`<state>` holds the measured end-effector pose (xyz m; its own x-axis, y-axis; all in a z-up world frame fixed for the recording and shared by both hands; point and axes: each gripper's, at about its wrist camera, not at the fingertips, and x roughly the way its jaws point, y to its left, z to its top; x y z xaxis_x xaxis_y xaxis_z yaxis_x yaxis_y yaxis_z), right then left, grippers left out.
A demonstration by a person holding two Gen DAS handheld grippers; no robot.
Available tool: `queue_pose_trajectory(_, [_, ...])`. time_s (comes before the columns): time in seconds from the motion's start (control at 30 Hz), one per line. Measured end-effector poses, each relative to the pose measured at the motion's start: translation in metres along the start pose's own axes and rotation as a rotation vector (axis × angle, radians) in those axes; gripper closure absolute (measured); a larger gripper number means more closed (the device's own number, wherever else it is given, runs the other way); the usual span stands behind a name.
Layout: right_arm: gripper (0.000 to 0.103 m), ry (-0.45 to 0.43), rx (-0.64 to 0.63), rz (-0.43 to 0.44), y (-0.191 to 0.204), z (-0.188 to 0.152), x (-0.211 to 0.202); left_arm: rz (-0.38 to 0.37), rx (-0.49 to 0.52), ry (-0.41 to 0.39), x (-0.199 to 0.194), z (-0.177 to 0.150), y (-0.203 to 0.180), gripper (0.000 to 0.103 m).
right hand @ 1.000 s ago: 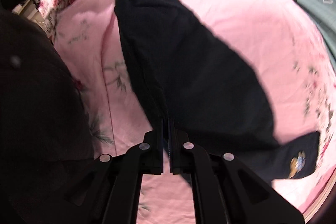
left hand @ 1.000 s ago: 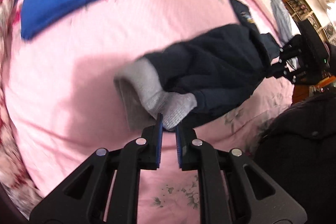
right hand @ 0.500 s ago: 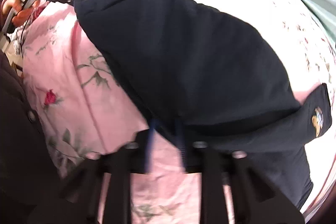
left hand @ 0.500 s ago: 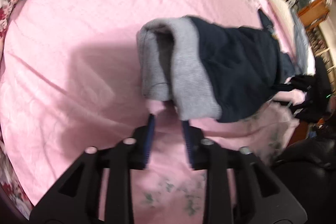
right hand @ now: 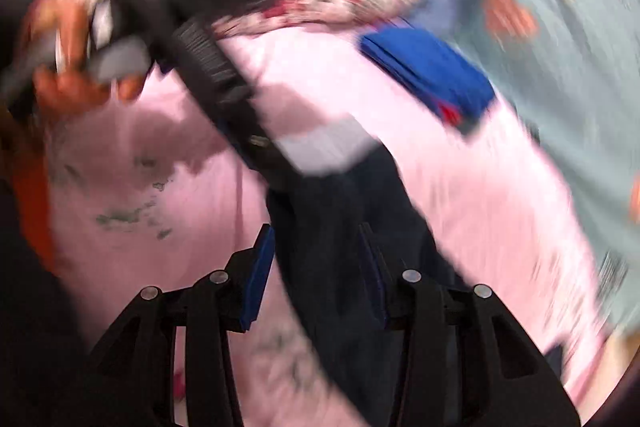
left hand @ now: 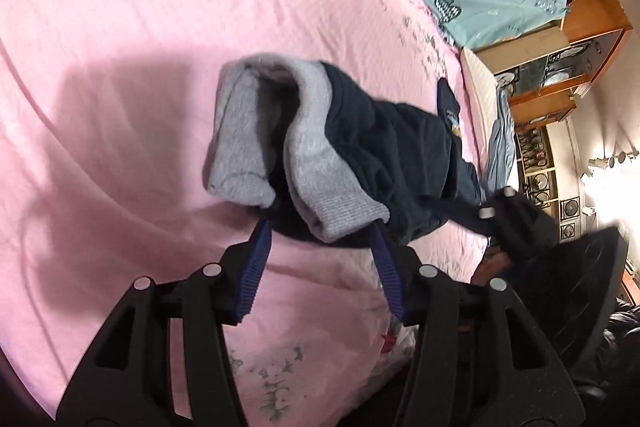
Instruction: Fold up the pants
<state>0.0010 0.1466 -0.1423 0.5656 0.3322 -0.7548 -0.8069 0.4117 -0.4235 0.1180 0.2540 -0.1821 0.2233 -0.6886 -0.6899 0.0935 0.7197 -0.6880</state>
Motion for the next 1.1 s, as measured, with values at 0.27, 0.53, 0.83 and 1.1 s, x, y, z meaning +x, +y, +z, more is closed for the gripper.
queue_pose_trajectory(0.27, [0.096, -0.063, 0.100, -0.117, -0.023, 0.038, 0.016, 0.058, -0.017, -0.148, -0.057, 0.003, 0.013, 0.051])
queue_pose_trajectory(0.53, [0.087, 0.081, 0.104, -0.023, 0.008, 0.027, 0.062, 0.121, 0.028, -0.214, -0.091, 0.014, 0.014, 0.051])
queue_pose_trajectory(0.83, [0.053, 0.117, 0.483, 0.106, -0.046, -0.020, -0.009, 0.067, 0.300, -0.057, -0.001, 0.035, -0.054, 0.051])
queue_pose_trajectory(1.1, [0.053, 0.255, 0.933, -0.089, -0.155, -0.160, -0.055, 0.108, 0.126, -0.031, 0.024, 0.026, -0.017, 0.051])
